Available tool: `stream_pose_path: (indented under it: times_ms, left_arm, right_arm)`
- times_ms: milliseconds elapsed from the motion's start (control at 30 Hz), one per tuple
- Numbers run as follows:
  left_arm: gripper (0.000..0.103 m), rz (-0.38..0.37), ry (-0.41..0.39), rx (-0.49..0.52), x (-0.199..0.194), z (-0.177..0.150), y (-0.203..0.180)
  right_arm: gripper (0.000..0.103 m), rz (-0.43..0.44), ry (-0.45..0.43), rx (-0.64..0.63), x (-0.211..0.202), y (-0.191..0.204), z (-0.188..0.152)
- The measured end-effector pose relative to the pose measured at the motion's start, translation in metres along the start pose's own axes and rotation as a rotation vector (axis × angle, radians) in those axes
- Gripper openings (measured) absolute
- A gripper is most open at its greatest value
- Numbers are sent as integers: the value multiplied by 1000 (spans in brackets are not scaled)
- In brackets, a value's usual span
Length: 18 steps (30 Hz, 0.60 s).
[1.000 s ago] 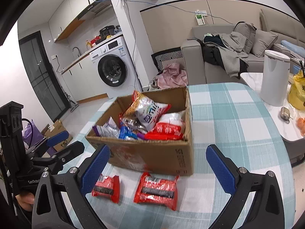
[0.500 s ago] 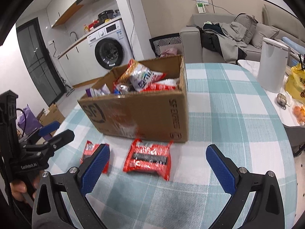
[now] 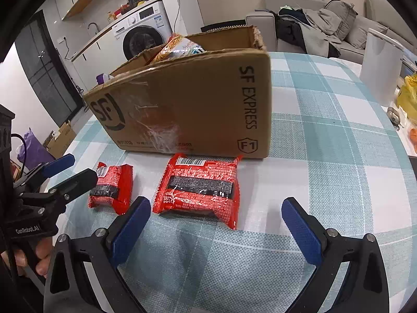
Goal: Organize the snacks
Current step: 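Withdraw both tools from the box toward the red chocolate bars on the table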
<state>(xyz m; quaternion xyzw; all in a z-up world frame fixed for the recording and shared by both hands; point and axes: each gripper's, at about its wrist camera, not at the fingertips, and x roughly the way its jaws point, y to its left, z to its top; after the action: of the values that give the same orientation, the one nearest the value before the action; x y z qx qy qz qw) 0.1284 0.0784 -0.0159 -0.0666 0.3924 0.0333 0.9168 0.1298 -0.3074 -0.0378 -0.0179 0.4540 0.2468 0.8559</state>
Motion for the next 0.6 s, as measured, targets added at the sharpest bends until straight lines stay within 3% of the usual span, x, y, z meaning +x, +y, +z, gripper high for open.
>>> stream_pose_path:
  times_ms: [300, 600]
  left_arm:
    - [102, 6, 50, 18, 14, -4, -2]
    - [102, -9, 83, 6, 27, -5, 8]
  right_arm:
    - [103, -54, 25, -80, 11, 20, -4]
    - [103, -118, 44, -77, 20, 19, -1]
